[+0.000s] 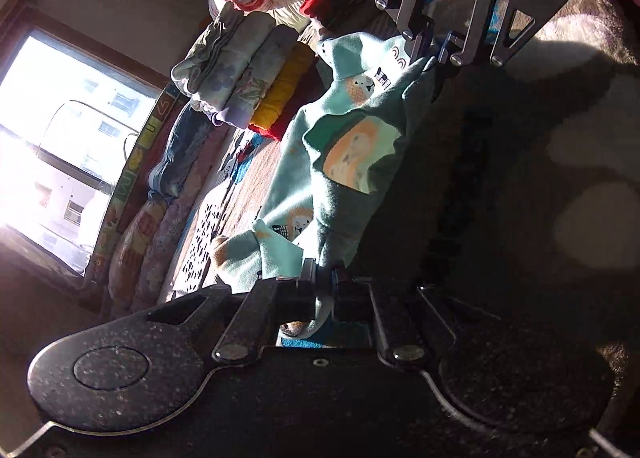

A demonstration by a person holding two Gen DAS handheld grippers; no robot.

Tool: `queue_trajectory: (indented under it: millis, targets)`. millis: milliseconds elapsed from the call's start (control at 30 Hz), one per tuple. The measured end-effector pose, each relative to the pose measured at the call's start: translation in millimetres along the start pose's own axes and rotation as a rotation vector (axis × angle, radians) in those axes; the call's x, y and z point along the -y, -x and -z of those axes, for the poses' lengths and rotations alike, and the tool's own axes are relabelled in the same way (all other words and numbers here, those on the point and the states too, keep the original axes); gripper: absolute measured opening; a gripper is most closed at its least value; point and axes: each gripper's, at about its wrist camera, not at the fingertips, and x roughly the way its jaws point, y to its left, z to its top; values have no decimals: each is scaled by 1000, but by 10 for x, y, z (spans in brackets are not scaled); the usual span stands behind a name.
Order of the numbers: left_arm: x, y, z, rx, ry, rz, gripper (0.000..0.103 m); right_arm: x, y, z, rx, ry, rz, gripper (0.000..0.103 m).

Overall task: Fold clothes
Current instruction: 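Raise the held sweatshirt high with both grippers and shake it out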

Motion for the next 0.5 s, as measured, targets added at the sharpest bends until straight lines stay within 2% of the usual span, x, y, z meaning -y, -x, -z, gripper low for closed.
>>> queue_trajectory:
  millis: [167, 500]
  targets:
    - [343, 124, 159, -15, -61, 7, 6, -285, 122, 33, 5, 31, 4, 14]
    - [762, 325, 356, -32, -126, 10, 6, -814, 297, 128, 14, 186, 5, 14]
